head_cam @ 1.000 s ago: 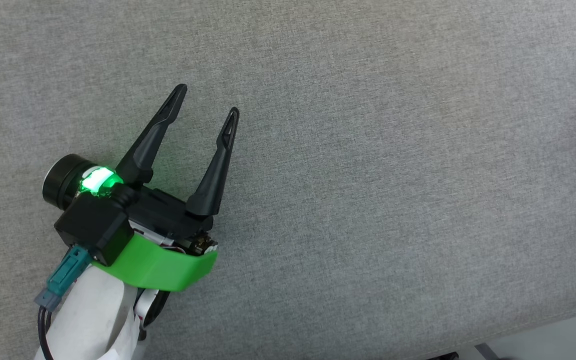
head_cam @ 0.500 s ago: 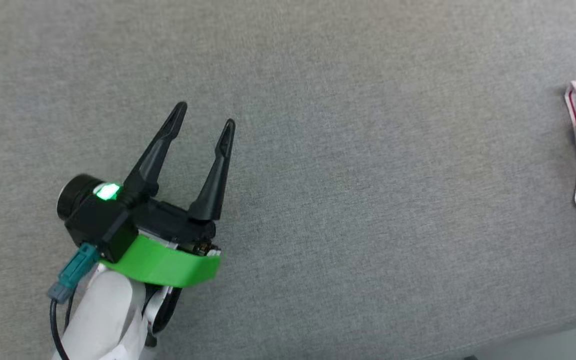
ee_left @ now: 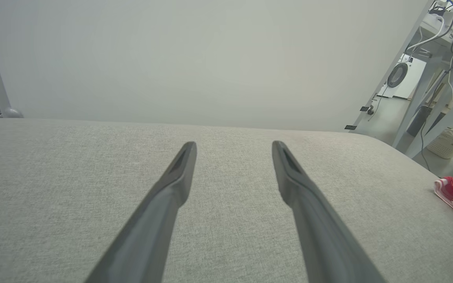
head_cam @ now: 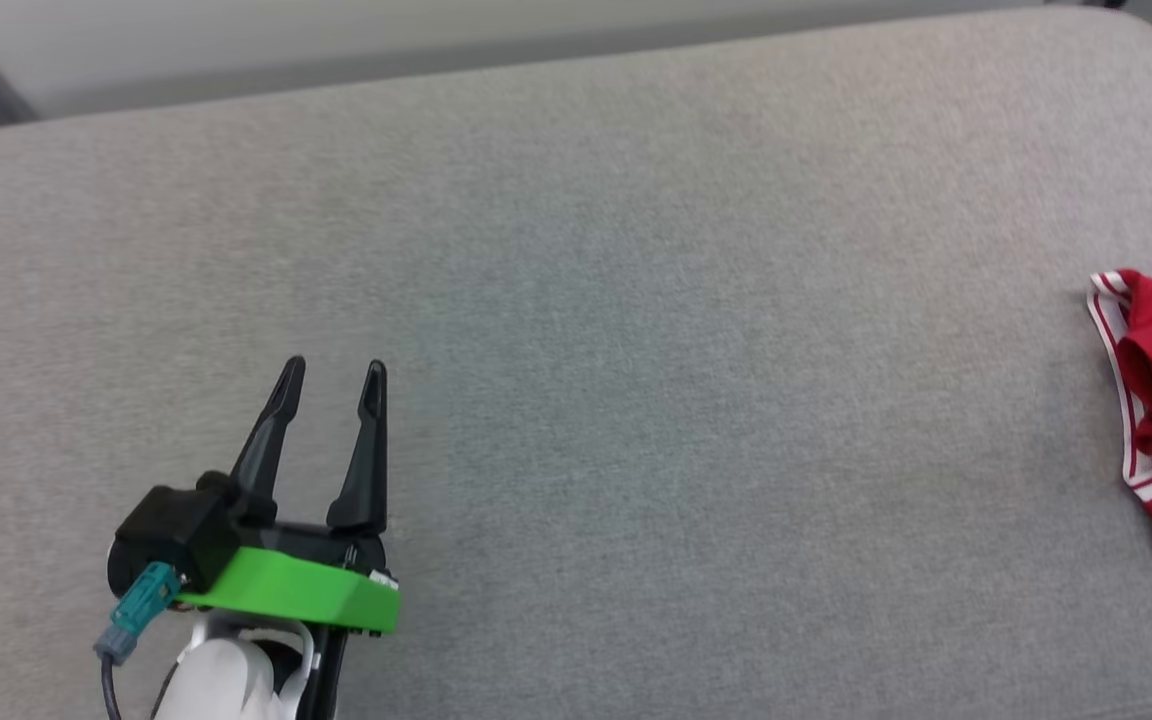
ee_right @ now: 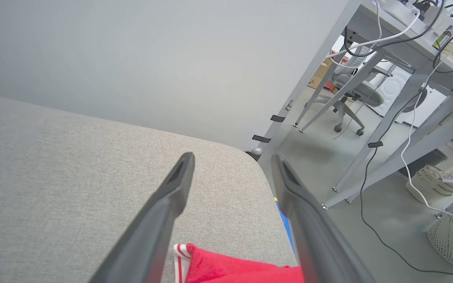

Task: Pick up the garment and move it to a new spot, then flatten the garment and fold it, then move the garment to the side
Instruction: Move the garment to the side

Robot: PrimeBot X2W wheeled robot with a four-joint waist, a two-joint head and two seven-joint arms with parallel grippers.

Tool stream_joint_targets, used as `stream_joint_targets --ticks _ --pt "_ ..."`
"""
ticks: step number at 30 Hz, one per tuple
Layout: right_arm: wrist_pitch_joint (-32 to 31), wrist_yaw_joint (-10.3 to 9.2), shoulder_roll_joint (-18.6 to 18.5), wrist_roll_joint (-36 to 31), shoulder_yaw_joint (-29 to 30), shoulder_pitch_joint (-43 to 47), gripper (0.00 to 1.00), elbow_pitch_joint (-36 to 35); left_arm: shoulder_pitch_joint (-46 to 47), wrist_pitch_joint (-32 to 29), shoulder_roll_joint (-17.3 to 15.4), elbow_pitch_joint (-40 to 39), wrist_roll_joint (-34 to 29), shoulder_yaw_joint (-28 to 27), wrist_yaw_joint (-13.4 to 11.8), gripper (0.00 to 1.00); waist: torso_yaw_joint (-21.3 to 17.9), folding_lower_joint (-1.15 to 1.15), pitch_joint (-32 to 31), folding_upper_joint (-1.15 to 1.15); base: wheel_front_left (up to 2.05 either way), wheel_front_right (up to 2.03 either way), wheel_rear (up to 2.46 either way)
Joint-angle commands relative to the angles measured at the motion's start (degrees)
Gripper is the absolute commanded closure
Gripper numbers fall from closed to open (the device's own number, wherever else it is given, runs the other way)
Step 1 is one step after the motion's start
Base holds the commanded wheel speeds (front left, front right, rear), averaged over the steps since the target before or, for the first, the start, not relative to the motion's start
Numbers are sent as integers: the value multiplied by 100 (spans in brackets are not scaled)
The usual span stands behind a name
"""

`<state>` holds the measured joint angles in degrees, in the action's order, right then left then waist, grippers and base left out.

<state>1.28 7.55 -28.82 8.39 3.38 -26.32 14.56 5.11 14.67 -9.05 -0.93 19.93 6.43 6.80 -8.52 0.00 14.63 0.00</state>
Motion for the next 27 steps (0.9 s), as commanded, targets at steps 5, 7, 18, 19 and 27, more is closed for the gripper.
stream_joint_targets --ticks 5,7,18,19,27 --pt "65 -6 777 265 207 899 0 -1072 -309 32 184 182 -109 -192 -38 0 785 0 -874 0 0 0 0" --pt "140 -6 1015 313 228 1152 0 -1309 -374 32 248 242 -97 -244 -41 0 872 0 -952 0 0 0 0" --pt "713 -6 2090 249 72 2272 0 -1570 -597 32 425 635 -278 -310 14 0 1177 0 -1146 0 0 0 0" --pt "767 -6 2109 177 32 2334 0 -1529 -604 32 438 642 -291 -316 18 0 1191 0 -1149 0 0 0 0" --pt "1102 -6 2401 -52 -139 2554 0 -1161 -657 32 521 596 -449 -359 52 0 1201 0 -1162 0 0 0 0"
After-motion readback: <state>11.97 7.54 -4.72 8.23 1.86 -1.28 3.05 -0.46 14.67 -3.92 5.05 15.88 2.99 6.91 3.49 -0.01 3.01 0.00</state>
